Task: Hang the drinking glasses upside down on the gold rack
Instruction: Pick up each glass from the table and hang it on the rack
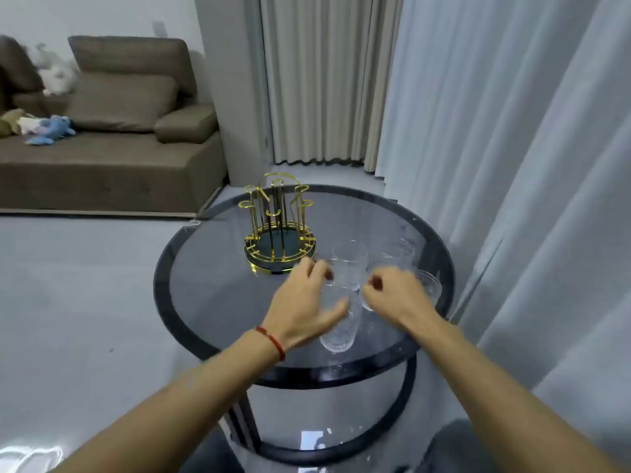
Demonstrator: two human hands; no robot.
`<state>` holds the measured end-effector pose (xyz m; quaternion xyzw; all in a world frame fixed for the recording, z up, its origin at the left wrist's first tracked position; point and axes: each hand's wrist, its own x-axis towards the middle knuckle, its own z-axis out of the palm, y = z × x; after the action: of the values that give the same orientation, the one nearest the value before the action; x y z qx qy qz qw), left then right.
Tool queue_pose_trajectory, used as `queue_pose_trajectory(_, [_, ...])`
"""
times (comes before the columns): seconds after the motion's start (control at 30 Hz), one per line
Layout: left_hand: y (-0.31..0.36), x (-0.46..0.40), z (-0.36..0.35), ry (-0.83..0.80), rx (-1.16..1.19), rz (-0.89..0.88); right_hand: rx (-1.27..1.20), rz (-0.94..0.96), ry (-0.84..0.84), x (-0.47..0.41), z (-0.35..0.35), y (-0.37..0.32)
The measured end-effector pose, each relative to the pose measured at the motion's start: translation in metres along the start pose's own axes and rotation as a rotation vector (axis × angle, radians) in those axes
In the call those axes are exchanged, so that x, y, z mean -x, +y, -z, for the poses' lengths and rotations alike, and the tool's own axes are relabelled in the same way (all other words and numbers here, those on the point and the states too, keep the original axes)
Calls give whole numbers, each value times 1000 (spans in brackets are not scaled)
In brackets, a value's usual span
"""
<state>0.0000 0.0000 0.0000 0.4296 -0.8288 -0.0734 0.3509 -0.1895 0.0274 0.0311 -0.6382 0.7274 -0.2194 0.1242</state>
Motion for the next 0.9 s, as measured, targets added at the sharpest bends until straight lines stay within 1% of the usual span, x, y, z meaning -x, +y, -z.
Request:
queue_pose_trajectory(0.07, [7,17,-12,-105,-94,8,-63,-72,-140,16,-19,13])
queue_pose_trajectory(0.1, [8,25,-21,-147,-116,29,-137,-91,-203,25,-32,20])
queue_pose_trajectory(0.13, [9,30,-29,-176,-122,46,-225,-103,-254,33,-43,25])
queue_pose_trajectory(0.17, [9,30,-35,-151,-117,57,-297,-99,-272,37,-52,29])
queue_pose_trajectory(0.23, [11,25,-38,-68,-64,93,-371,-77,-238,36,-60,31])
queue_pose_trajectory(0.37, [15,29,-34,-27,33,181,-430,-36,-202,41,-65,31])
queue_pose_trajectory(0.43, [12,33,-21,47,99,193,-509,32,-163,46,-59,26])
queue_pose_trajectory(0.5, [4,31,0,162,205,253,-583,118,-99,46,-49,16])
queue_pose_trajectory(0.57, [-7,20,22,226,412,392,-645,168,-79,40,-37,-2])
queue_pose_trajectory(0.63, [-18,1,36,250,781,546,-662,164,-125,24,-29,-28])
queue_pose_trajectory(0.67, [-23,-8,40,267,959,595,-673,150,-153,14,-25,-41])
queue_pose_trajectory(0.7, [-27,-18,41,288,1080,618,-706,131,-167,2,-23,-54])
queue_pose_trajectory(0.8, [-47,-44,37,356,1253,633,-834,83,-153,-36,-13,-84])
queue_pose_trajectory(0.87, [-67,-52,28,370,1311,664,-784,83,-118,-57,-6,-92])
queue_pose_trajectory(0.9, [-77,-51,21,372,1252,698,-736,83,-90,-66,-2,-92])
